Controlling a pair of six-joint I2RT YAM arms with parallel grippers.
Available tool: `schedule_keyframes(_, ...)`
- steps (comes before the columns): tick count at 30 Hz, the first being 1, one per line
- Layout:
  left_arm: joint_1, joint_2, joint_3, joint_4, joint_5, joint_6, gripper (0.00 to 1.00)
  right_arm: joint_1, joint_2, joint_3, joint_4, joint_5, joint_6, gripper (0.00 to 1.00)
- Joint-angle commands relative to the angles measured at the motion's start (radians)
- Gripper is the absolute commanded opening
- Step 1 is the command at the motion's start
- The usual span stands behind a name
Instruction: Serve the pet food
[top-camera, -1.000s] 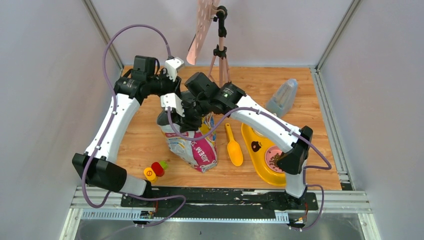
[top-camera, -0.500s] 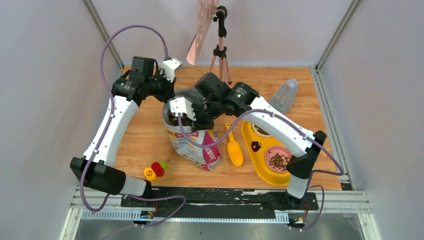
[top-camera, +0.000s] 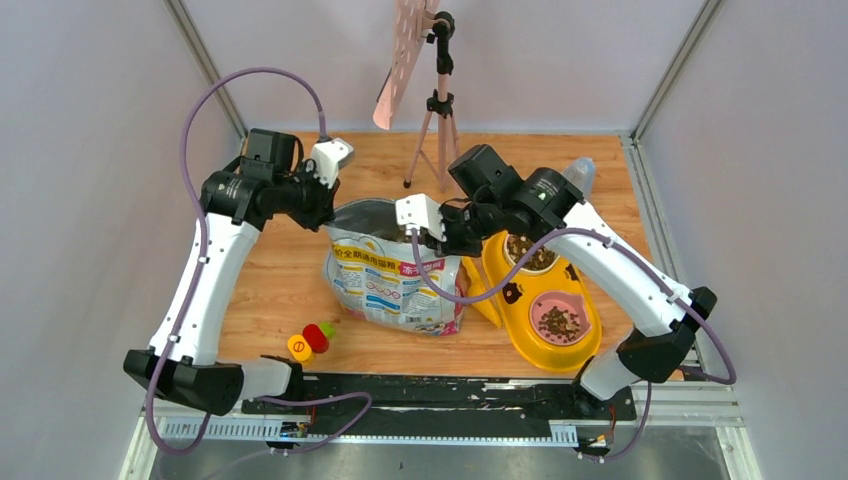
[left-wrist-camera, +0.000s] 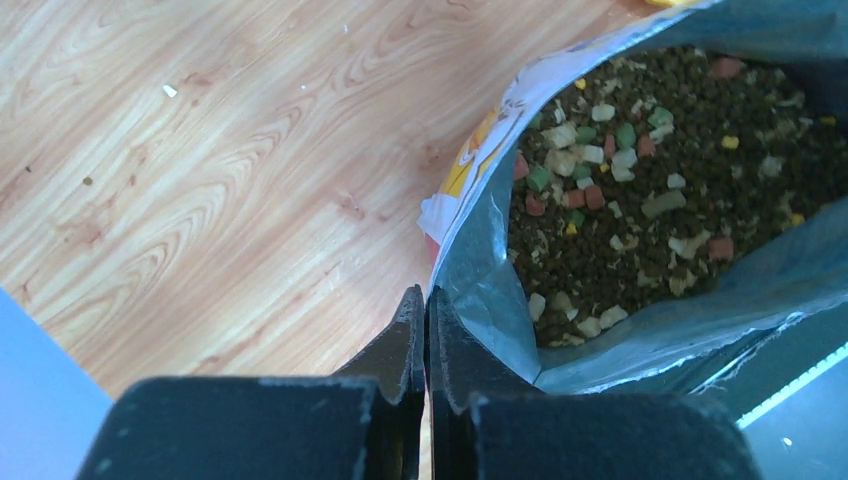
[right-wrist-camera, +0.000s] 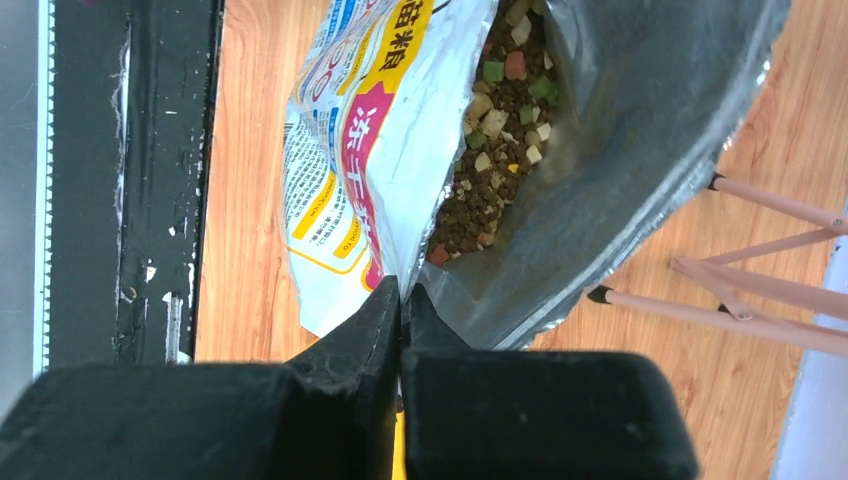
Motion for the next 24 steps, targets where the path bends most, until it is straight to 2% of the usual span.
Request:
schedule_keyframes(1, 0.032, -0.074, 0.085, 0.013, -0.056, 0.121, 0.00, -0.050, -0.118, -0.010, 0.033, 0.019, 0.029, 0.00)
schedule_keyframes(3, 0.035, -0.082, 0.101, -0.016, -0.011, 0.137, 0.16, -0.051, -0.139, -0.061, 0.085, 0.020, 0.037, 0.00)
schedule_keyframes(4, 0.036, -0.086, 0.112, -0.022, 0.014, 0.139, 0.33, -0.051, -0.149, -0.086, 0.104, 0.015, 0.042, 0.00)
schedule_keyframes(5, 0.040, -0.089, 0.118, -0.029, 0.026, 0.140, 0.41, -0.051, -0.154, -0.101, 0.114, 0.007, 0.052, 0.00)
schedule_keyframes(6, 0.042, -0.090, 0.135, -0.033, 0.047, 0.153, 0.55, -0.051, -0.155, -0.105, 0.117, 0.002, 0.068, 0.02)
schedule_keyframes(8, 0.051, -0.083, 0.181, -0.054, 0.059, 0.211, 0.67, -0.051, -0.158, -0.098, 0.111, -0.009, 0.098, 0.04)
schedule_keyframes(11, 0.102, -0.055, 0.297, -0.159, 0.123, 0.357, 0.74, -0.052, -0.177, -0.083, 0.091, -0.022, 0.128, 0.07)
schedule_keyframes(12, 0.116, -0.034, 0.334, -0.247, 0.150, 0.461, 0.76, -0.052, -0.182, -0.078, 0.085, -0.025, 0.137, 0.10)
schedule_keyframes(15, 0.139, 0.009, 0.384, -0.413, 0.242, 0.633, 0.78, -0.052, -0.202, -0.057, 0.079, -0.027, 0.171, 0.36)
schedule_keyframes(18, 0.140, 0.018, 0.335, -0.497, 0.316, 0.789, 0.79, -0.052, -0.221, -0.047, 0.064, -0.025, 0.188, 0.54)
schedule_keyframes(24, 0.140, 0.008, 0.205, -0.470, 0.387, 0.942, 0.79, -0.061, -0.255, -0.146, 0.033, -0.030, 0.181, 0.67)
